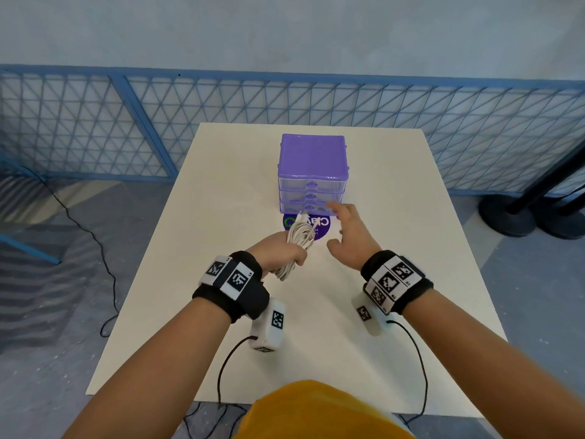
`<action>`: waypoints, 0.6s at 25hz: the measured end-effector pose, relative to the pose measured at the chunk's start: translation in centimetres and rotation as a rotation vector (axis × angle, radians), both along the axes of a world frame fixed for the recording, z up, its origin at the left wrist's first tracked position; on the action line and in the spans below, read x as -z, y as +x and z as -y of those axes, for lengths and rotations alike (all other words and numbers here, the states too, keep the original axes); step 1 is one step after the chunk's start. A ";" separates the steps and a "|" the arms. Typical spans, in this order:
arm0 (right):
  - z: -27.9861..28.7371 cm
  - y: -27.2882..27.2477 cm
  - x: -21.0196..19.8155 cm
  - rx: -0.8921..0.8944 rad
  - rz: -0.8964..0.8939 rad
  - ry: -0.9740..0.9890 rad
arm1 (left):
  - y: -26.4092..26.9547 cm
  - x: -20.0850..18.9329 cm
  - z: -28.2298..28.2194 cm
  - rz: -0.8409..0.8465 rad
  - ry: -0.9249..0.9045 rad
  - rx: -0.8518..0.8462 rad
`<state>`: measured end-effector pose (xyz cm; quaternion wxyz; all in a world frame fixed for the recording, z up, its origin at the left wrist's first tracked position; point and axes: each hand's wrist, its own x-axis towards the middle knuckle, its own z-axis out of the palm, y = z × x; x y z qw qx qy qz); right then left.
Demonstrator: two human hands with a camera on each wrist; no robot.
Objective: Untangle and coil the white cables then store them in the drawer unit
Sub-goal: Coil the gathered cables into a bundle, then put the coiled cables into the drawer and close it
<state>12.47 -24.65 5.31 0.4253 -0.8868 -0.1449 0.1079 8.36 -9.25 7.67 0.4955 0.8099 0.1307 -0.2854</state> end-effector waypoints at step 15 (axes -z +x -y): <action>-3.9 12.0 5.8 0.377 -0.635 0.376 | 8.0 1.8 -1.0 0.100 0.087 -0.294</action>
